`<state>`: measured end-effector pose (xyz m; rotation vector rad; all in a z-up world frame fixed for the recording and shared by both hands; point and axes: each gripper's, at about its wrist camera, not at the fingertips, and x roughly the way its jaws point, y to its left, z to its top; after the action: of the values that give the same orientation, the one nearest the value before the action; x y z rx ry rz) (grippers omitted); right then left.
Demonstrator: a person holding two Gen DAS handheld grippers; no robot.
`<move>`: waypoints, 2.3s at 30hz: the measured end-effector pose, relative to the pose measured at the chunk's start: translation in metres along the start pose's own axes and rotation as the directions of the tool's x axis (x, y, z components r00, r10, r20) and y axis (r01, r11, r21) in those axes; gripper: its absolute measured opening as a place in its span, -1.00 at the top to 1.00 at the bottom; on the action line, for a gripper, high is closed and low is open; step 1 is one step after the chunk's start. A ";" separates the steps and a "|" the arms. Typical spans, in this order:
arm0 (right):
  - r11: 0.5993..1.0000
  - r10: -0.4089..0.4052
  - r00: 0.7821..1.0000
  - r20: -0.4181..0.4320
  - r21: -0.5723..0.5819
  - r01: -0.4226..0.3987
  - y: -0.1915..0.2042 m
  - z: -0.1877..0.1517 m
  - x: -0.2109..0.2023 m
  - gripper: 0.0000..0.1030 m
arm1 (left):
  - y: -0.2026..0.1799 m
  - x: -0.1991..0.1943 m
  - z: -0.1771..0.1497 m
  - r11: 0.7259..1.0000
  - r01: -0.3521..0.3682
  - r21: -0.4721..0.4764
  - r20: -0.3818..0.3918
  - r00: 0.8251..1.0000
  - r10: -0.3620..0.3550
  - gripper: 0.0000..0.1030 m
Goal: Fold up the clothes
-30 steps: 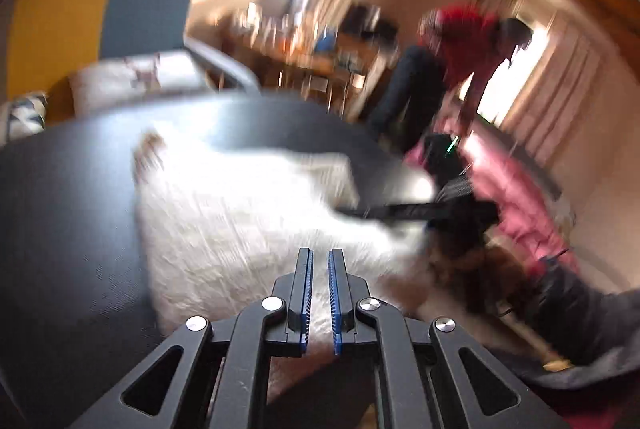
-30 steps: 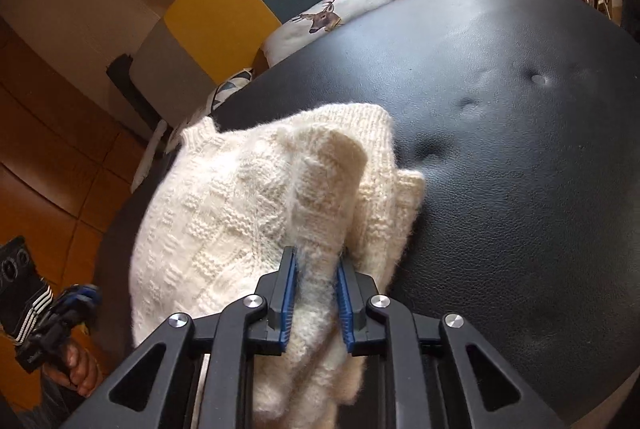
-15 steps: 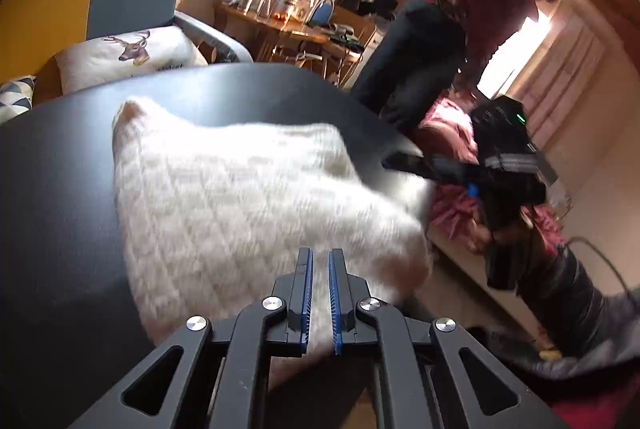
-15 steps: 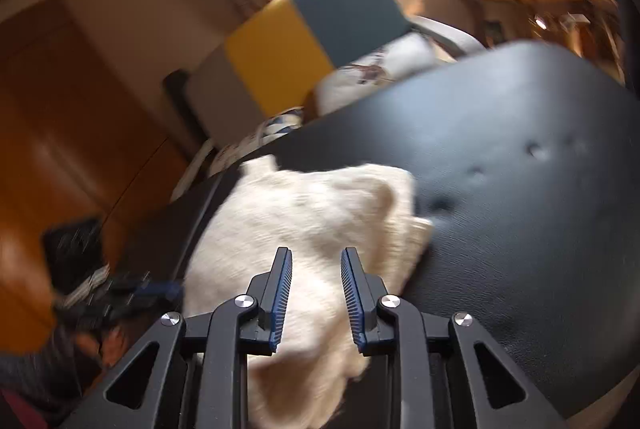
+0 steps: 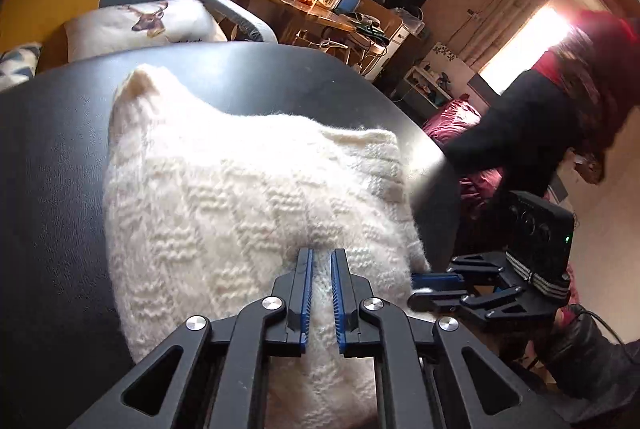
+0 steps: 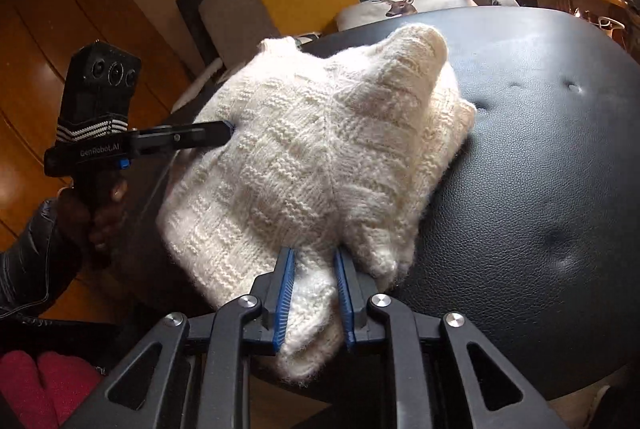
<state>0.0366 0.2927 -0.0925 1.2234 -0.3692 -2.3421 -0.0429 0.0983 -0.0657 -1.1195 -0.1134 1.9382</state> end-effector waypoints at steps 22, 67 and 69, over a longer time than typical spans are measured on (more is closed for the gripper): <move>0.981 -0.058 0.997 0.056 0.189 0.047 -0.067 0.090 0.044 0.63 | -0.043 0.057 -0.047 0.992 0.127 0.015 -0.069 0.990 -0.126 0.64; 0.864 0.159 0.975 0.157 0.455 -0.214 -0.095 0.042 -0.046 -0.59 | 0.084 -0.083 -0.038 0.915 -0.005 -0.403 0.155 0.985 0.074 -0.22; 0.835 0.193 0.970 0.147 0.495 -0.241 -0.104 0.042 -0.037 -0.59 | 0.085 -0.070 -0.028 0.920 -0.011 -0.392 0.136 0.988 0.070 -0.25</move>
<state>-0.0088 0.4015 -0.0884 1.2151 -1.1620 -2.1691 -0.0611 -0.0138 -0.0753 -1.2359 -0.5857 2.0902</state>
